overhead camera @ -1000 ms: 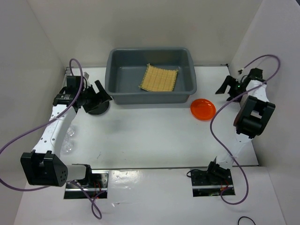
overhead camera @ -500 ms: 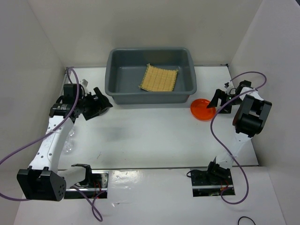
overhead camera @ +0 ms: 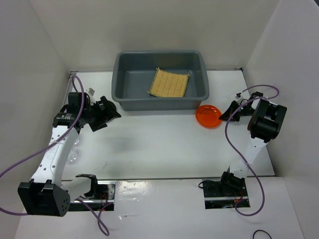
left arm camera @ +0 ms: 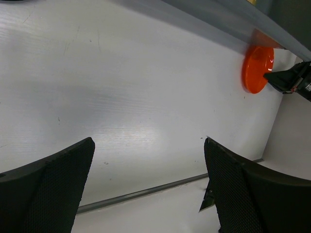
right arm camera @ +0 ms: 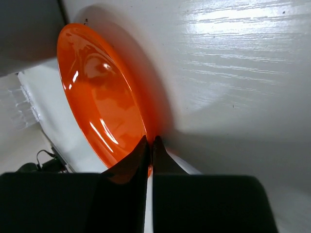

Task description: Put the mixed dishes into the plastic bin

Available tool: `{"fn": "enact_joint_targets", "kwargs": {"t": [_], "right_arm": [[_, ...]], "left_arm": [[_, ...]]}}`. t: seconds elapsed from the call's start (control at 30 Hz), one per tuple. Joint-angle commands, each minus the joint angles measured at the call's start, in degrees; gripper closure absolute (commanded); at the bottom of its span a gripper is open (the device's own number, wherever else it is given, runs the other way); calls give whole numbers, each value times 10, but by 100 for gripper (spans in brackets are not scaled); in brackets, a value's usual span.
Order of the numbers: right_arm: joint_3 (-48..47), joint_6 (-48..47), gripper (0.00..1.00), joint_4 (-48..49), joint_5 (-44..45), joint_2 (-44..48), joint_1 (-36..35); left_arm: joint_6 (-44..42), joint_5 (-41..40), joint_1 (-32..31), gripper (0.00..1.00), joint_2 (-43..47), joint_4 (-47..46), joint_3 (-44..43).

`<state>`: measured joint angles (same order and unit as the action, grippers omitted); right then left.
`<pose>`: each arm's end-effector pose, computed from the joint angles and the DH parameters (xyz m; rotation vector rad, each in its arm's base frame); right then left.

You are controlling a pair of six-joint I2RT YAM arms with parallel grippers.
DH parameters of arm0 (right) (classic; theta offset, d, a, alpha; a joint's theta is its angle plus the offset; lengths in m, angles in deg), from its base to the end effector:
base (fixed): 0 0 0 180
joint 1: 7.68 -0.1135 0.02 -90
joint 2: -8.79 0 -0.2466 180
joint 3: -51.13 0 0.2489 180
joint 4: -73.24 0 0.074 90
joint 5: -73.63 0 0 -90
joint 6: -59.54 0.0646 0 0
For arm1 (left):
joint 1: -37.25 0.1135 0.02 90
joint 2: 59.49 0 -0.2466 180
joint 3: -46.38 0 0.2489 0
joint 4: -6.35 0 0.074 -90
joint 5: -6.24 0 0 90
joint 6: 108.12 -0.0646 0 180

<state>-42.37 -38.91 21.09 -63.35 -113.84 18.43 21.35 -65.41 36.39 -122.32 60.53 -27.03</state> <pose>0.3694 -0.1285 0.0833 0.3113 2.5602 1.0113 0.2497 -0.0241 0.2853 -0.6343 2.3116 -0.7159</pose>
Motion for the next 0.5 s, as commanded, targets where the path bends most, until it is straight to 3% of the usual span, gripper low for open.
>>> {"fn": "enact_joint_targets", "kwargs": {"t": [0.0, 0.1, 0.33, 0.47], "right_arm": [[19, 3, 100, 31, 62, -16, 3], [1, -20, 100, 14, 67, 19, 31], [-103, -217, 100, -111, 87, 131, 66], [-174, -289, 100, -180, 16, 217, 66]], "left_arm": [[10, 21, 3, 0, -12, -16, -15], [4, 27, 3, 0, -18, -21, -15], [4, 27, 3, 0, -23, -21, -21], [4, 20, 3, 0, -23, -32, -21]]}}
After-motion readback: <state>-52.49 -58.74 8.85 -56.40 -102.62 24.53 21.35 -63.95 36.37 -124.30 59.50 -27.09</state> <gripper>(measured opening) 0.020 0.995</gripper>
